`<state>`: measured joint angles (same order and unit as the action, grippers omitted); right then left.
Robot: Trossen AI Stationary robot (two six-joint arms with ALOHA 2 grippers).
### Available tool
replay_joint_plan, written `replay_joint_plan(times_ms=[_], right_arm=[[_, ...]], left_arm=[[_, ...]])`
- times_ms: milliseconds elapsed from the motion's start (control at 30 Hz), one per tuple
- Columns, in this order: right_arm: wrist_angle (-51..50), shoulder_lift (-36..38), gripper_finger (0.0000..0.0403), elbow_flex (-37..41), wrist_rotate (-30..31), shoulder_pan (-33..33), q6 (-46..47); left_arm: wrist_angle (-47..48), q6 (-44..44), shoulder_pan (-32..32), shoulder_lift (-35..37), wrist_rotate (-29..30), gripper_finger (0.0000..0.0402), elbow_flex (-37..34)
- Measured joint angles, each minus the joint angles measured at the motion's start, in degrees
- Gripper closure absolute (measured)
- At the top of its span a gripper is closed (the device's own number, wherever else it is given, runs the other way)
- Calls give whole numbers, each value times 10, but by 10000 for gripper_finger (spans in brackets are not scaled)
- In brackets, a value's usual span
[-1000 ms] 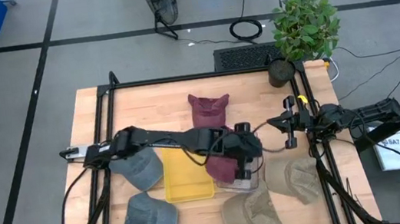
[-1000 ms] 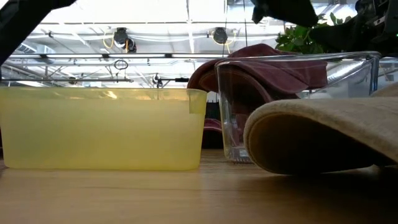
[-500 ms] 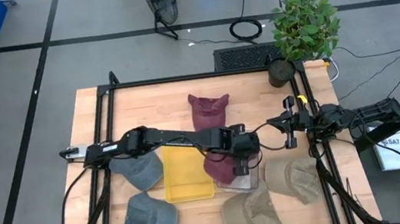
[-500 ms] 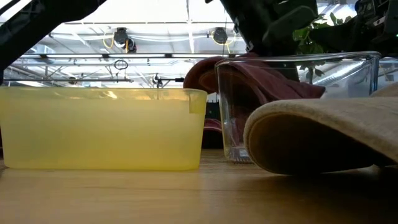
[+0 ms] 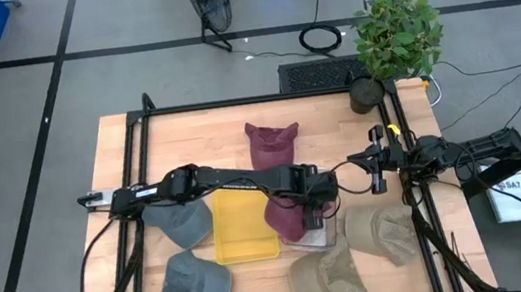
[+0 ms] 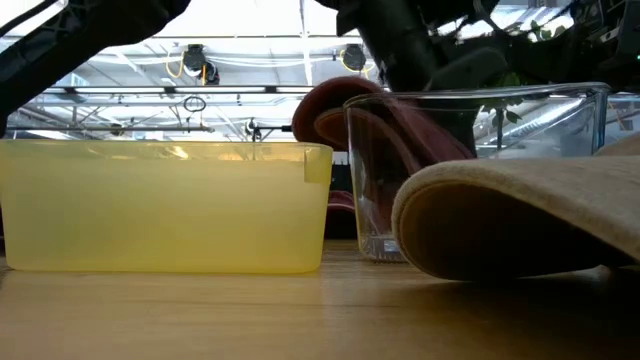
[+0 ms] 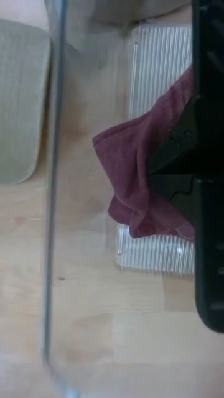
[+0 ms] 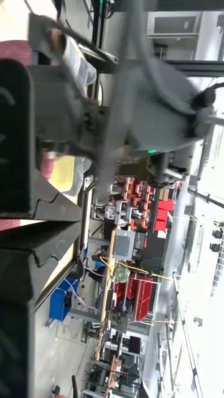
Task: Pick & Place hat
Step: Put the left red cap into the transparent bin, then put the red cap into the transparent bin
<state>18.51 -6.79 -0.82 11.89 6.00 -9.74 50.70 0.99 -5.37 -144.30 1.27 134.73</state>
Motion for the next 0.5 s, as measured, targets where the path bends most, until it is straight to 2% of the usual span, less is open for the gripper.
replay_joint_plan(times_ms=[200, 500], right_arm=[[0, 0, 403, 0, 0, 0, 0], [-1, 0, 403, 0, 0, 0, 11]], left_arm=[[-9, 16, 0, 8, 2, 375, -2], [-49, 58, -25, 83, 38, 314, -2]])
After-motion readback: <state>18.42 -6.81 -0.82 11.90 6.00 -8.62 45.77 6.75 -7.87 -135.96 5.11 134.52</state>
